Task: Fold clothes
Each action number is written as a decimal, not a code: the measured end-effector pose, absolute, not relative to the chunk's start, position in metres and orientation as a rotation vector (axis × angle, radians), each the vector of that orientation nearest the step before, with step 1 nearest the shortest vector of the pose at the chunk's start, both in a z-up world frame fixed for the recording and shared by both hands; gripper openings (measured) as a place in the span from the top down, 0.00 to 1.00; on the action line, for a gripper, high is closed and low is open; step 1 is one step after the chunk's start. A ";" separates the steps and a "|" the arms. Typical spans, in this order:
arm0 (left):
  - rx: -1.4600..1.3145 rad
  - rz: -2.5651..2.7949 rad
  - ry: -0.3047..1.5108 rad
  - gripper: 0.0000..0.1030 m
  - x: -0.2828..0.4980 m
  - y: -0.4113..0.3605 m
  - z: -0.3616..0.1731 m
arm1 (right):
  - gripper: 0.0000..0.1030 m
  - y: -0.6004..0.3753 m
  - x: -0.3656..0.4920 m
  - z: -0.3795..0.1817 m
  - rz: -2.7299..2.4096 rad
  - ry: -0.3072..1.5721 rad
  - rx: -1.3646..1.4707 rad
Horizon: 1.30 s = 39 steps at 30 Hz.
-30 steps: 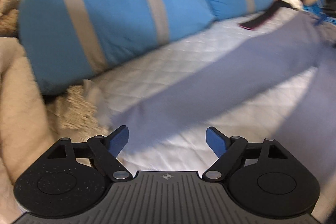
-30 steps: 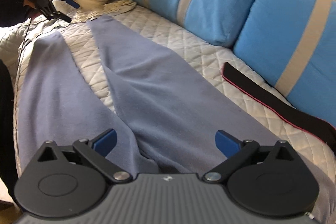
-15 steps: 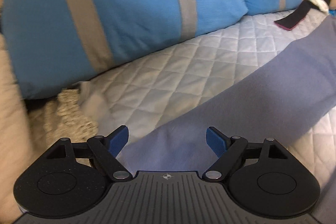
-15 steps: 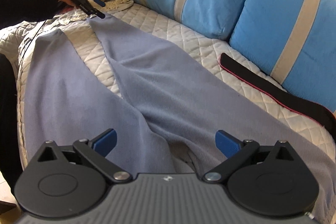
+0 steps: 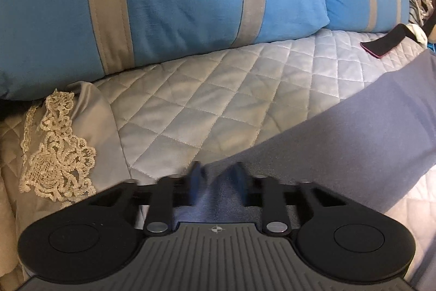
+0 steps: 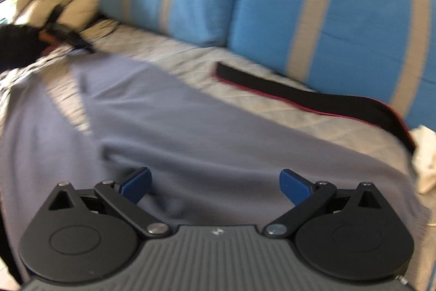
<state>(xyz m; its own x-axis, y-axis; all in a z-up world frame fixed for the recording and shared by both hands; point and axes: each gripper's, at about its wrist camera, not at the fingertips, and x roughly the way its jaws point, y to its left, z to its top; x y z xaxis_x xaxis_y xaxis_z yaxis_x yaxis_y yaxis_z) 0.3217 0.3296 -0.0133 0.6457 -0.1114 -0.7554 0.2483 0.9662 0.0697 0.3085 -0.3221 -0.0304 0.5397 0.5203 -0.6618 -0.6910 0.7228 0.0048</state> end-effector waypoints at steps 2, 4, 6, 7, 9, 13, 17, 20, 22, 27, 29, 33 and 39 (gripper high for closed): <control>0.174 -0.196 0.843 0.92 0.320 0.328 -0.012 | 0.00 -0.338 0.321 -0.032 0.666 0.684 -0.284; 0.189 -0.189 0.839 0.93 0.319 0.326 -0.011 | 0.00 -0.354 0.334 -0.034 0.601 0.679 -0.290; 0.210 -0.180 0.835 0.93 0.318 0.322 -0.012 | 0.00 -0.369 0.345 -0.036 0.550 0.680 -0.286; 0.216 -0.175 0.835 0.93 0.318 0.320 -0.013 | 0.00 -0.376 0.351 -0.037 0.519 0.675 -0.285; 0.227 -0.164 0.833 0.93 0.318 0.318 -0.014 | 0.00 -0.390 0.364 -0.040 0.469 0.673 -0.268; 0.237 -0.148 0.823 0.93 0.317 0.315 -0.019 | 0.00 -0.410 0.391 -0.049 0.386 0.659 -0.233; 0.237 -0.147 0.816 0.93 0.315 0.316 -0.019 | 0.00 -0.420 0.418 -0.058 0.335 0.645 -0.203; 0.246 -0.144 0.811 0.92 0.314 0.315 -0.020 | 0.02 -0.419 0.436 -0.065 0.342 0.654 -0.188; 0.253 -0.142 0.809 0.92 0.314 0.314 -0.020 | 0.10 -0.415 0.448 -0.073 0.352 0.676 -0.206; 0.262 -0.142 0.803 0.92 0.313 0.313 -0.021 | 0.24 -0.422 0.461 -0.081 0.365 0.712 -0.177; 0.260 -0.141 0.798 0.92 0.312 0.313 -0.022 | 0.24 -0.428 0.462 -0.082 0.362 0.720 -0.167; 0.261 -0.136 0.788 0.92 0.311 0.313 -0.023 | 0.59 -0.437 0.464 -0.089 0.378 0.758 -0.138; 0.259 -0.114 0.741 0.93 0.303 0.311 -0.017 | 1.00 -0.430 0.448 -0.077 0.387 0.703 -0.155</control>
<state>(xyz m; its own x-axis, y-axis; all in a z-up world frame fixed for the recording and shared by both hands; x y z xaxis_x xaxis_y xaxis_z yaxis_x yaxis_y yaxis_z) 0.3032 0.3115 -0.0172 0.7332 -0.0110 -0.6799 0.1933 0.9620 0.1930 0.4481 -0.4304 -0.0767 0.6955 0.2941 -0.6556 -0.3969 0.9178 -0.0093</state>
